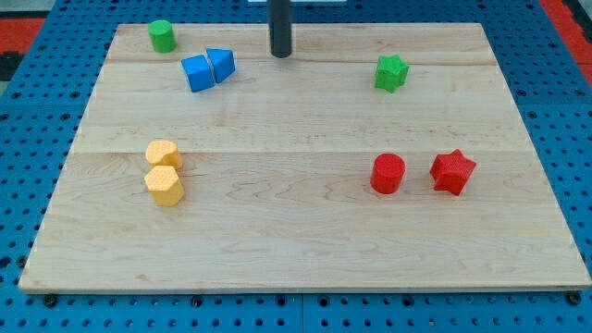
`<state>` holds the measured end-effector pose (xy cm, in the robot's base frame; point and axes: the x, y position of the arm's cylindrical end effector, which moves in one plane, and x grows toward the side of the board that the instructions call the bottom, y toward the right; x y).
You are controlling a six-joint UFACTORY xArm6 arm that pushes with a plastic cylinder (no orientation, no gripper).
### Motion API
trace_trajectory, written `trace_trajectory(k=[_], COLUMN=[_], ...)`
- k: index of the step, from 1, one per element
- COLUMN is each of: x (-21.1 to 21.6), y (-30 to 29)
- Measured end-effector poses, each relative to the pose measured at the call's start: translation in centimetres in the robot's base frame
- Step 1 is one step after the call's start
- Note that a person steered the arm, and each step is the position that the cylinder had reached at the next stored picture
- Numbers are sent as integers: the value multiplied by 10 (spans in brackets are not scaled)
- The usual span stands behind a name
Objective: Place the green star parallel to the green circle
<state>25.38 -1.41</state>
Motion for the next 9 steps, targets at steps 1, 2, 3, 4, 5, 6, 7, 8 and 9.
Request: trace_trajectory(k=[1, 2, 3, 4, 5, 6, 7, 8, 9], x=[13, 57, 108, 145, 155, 141, 116, 97, 87], y=[0, 5, 38, 97, 138, 157, 176, 187, 193])
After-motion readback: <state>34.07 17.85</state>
